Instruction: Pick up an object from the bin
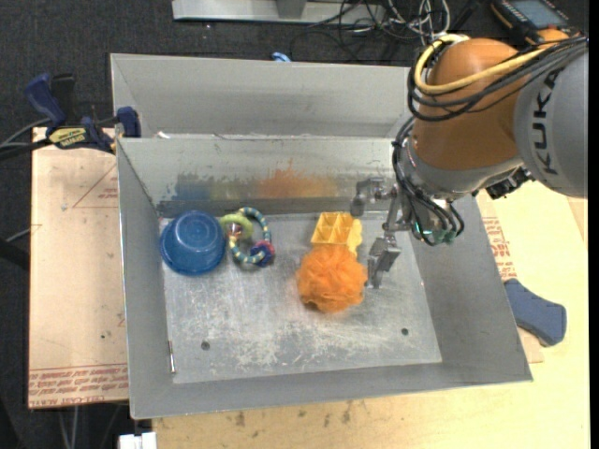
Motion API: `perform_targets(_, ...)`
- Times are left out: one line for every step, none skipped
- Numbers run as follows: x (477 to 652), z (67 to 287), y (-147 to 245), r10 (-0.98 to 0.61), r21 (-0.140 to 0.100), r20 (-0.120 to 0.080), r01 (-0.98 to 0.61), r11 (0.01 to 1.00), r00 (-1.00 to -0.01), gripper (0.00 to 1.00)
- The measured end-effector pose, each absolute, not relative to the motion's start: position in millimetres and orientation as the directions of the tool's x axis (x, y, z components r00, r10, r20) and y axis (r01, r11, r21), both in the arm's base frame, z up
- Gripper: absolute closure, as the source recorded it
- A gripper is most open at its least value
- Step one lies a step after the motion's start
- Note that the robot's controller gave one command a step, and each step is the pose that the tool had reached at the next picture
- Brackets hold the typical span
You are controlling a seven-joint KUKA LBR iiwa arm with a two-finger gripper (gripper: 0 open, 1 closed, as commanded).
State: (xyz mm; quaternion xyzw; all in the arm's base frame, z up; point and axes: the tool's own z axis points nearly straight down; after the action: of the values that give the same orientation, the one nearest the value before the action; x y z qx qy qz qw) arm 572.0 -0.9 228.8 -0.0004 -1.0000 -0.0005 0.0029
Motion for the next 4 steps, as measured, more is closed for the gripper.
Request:
perform_targets(573.4,233,-1,0.001,0.001,-0.001,0.001,1.0,-1.0,0.0)
perform_targets(584.8,88,12,-0.029,-0.001,-0.011,-0.029,1.0,-1.0,1.0)
perform_targets(582.3,84,13,-0.03,0.001,-0.006,-0.03,1.0,-1.0,0.0)
perform_targets(581.1,83,13,-0.03,0.001,-0.002,-0.03,1.0,-1.0,0.0)
